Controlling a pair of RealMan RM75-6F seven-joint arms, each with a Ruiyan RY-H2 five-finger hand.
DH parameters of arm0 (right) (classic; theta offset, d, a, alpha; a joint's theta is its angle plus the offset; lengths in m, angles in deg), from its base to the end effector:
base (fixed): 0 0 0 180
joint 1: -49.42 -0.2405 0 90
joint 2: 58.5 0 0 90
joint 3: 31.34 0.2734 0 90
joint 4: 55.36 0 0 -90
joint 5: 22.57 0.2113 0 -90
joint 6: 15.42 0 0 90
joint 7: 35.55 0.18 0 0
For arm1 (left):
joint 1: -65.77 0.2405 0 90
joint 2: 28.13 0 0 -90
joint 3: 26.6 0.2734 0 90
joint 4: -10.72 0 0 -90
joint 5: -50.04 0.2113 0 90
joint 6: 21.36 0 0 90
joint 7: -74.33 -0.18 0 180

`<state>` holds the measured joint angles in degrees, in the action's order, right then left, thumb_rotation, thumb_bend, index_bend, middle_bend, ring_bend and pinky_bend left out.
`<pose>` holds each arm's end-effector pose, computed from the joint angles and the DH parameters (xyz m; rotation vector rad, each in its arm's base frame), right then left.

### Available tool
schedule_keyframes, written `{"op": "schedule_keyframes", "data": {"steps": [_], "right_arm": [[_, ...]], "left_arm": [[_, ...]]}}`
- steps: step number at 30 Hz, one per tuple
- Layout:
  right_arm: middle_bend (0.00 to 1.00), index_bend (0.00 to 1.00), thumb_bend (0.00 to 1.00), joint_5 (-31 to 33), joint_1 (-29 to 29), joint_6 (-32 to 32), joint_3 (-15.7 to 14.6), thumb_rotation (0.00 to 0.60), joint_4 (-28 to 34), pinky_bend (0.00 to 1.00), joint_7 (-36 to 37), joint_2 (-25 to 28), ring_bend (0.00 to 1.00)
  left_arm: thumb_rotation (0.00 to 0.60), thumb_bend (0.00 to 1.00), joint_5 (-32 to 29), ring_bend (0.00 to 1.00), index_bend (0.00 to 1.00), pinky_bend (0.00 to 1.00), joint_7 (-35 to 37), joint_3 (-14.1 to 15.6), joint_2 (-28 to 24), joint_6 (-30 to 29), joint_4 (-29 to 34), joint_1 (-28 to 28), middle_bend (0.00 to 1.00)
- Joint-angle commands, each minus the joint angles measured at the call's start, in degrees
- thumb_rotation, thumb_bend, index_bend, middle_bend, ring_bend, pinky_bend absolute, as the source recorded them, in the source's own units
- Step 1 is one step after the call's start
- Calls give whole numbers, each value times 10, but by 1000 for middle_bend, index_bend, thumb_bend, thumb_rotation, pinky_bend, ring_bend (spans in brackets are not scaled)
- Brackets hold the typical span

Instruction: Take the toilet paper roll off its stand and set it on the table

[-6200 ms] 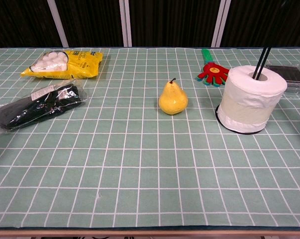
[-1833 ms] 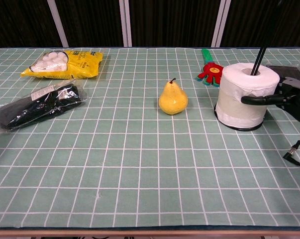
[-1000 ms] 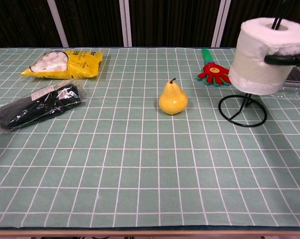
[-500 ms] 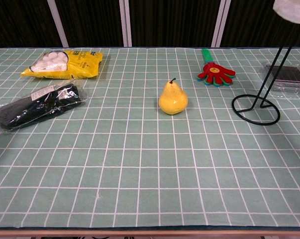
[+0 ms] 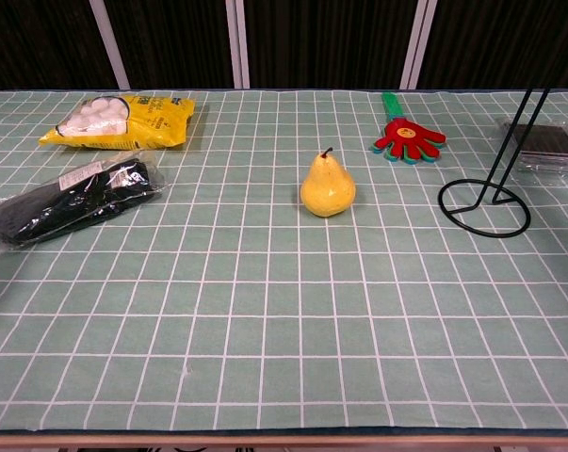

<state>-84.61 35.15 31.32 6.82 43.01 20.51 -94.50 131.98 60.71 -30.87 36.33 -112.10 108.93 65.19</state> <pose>-0.2419 -0.3723 0.3564 0.8609 -1.4780 1.5812 -0.3251 0.1967 0.1789 -1.2646 -0.8016 -0.7745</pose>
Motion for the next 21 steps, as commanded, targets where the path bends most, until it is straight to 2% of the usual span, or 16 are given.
{"op": "schedule_keyframes", "data": {"steps": [1, 10, 15, 21], "right_arm": [[338, 350, 40, -23, 11, -4, -17, 600, -12, 13, 22, -3, 283], [338, 350, 40, -167, 43, 23, -97, 600, -36, 13, 109, -51, 283], [338, 350, 39, -273, 53, 69, -169, 600, -71, 13, 178, -110, 283], [338, 352, 40, -339, 50, 124, -228, 600, -94, 13, 213, -178, 283]], "left_arm": [[600, 101, 0, 0, 121, 0, 0, 0, 0, -1, 0, 0, 0], [600, 101, -1, 0, 121, 0, 0, -1, 1, -1, 0, 0, 0], [600, 101, 0, 0, 121, 0, 0, -1, 0, -2, 0, 1, 0], [600, 101, -1, 0, 121, 0, 0, -1, 1, 0, -1, 0, 0]]}}
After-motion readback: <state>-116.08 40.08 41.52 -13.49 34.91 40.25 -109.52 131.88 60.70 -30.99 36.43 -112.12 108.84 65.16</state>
